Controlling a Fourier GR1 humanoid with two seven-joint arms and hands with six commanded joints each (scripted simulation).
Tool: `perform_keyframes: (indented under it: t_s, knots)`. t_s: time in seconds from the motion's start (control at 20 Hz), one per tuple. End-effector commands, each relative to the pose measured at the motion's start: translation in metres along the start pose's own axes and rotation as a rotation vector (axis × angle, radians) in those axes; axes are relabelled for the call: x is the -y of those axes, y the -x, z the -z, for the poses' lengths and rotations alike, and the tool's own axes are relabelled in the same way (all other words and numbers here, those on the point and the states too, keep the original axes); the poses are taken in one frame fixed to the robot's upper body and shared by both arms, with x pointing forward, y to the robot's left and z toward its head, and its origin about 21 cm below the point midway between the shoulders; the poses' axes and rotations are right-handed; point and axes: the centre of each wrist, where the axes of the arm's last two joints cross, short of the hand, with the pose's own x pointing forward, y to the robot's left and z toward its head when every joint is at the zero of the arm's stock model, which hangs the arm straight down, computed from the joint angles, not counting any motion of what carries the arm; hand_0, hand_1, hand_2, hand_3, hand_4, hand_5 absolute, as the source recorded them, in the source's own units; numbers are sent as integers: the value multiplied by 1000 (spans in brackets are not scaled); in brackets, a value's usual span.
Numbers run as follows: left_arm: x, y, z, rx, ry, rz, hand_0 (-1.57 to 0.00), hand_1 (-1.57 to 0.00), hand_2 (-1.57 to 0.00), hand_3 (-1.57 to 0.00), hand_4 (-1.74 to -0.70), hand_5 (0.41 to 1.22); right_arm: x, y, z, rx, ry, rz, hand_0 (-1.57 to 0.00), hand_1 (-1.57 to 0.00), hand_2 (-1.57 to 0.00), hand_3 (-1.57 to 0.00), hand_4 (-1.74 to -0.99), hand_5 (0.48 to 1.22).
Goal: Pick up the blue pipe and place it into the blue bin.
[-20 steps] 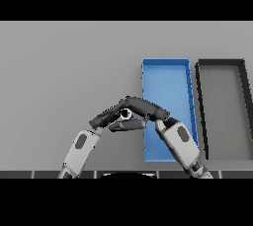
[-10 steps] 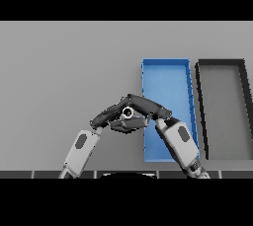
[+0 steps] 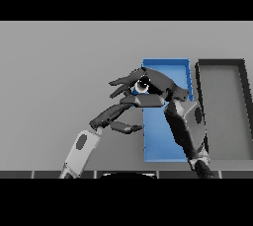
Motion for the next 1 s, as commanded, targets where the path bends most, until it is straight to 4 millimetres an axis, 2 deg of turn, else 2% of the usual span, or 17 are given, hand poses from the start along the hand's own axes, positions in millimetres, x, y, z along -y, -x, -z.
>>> perform_keyframes:
  t_s: [0.0, 0.15, 0.3, 0.5, 0.65, 0.8, 0.95]
  knots:
    - [1, -1, 0, 8, 8, 0, -2, -2, -2, -1, -954, 474, 10, -10, 7, 26, 29, -7, -1571, -1571, -1571, -1571, -1497, 1221]
    - [-1, -5, -7, 52, 0, 8, 0, 0, 0, 0, -947, 468, 37, -33, 7, 71, 170, -43, -1571, -1571, -1571, -1571, -1498, 1221]
    - [-3, -6, -9, 29, -6, 5, 0, 0, 0, 0, -951, 468, 63, -38, -1, 46, 285, -103, -1571, -1571, -1571, -1571, -1498, 1221]
    - [-6, -6, -15, 19, -11, -2, 1, 1, 1, 1, -950, 474, 93, -24, -30, -77, 460, -132, -1571, -1571, -1571, -1571, -1499, 1221]
    - [-6, -7, -11, 19, -24, 7, 1, 1, 1, 1, -944, 467, 103, -5, -48, -178, 536, -133, -1571, -1571, -1571, -1571, -1499, 1221]
    - [-8, -4, -12, 36, -23, 22, 1, 1, 1, 1, -941, 462, 104, 21, -71, -310, 612, -112, -1571, -1571, -1571, -1571, -1499, 1221]
    - [-6, 0, -13, 29, -30, 29, 1, 1, 1, 1, -931, 460, 103, 38, -90, -422, 675, -103, -1571, -1571, -1571, -1571, -1500, 1221]
